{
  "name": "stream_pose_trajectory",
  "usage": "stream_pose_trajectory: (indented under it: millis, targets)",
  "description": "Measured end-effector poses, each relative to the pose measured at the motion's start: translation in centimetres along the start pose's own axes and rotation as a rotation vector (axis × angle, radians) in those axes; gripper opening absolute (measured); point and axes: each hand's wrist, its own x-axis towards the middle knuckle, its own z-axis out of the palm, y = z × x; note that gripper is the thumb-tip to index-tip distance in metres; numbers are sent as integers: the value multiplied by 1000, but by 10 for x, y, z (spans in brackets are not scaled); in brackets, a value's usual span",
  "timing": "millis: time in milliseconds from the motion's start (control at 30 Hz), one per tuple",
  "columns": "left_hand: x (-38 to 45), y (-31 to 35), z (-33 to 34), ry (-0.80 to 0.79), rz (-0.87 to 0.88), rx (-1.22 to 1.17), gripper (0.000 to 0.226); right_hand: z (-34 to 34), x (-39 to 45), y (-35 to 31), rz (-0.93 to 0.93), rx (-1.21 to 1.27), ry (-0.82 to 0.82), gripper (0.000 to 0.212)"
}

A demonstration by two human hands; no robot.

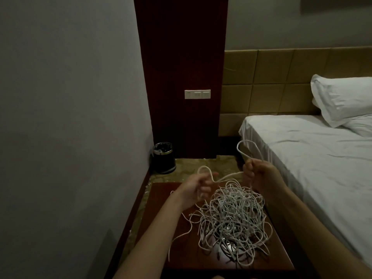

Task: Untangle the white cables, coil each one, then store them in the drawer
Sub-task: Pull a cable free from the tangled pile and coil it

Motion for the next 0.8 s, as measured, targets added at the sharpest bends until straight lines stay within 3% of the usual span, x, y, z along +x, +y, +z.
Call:
stream_pose_trajectory:
  millis: [100, 233, 333, 367, 433, 533, 667, 800]
  targets:
    - [-6, 11, -11, 73, 114, -138, 24, -20, -4, 8, 72, -90, 162, 49]
    - [-12, 18, -15, 123, 186, 112, 29, -34, -13, 16, 230, -541, 260, 67]
    - [-16, 19, -7, 71, 172, 202, 32, -9, -24, 22, -1, -855, 353, 59]
    - [-16, 18, -4, 54, 174, 234, 33, 4, -28, 25, -94, -911, 335, 56]
    - [-18, 15, 2, 14, 189, 294, 34, 30, -33, 30, -111, -994, 197, 55]
    - [-24, 13, 9, -4, 221, 346, 27, 52, -31, 42, 31, -972, 21, 62]
    - [-35, 17, 9, -3, 239, 314, 26, 60, -28, 50, 48, -830, -52, 16]
    - [-44, 19, 1, 10, 241, 273, 27, 56, -32, 52, 39, -675, -4, 18]
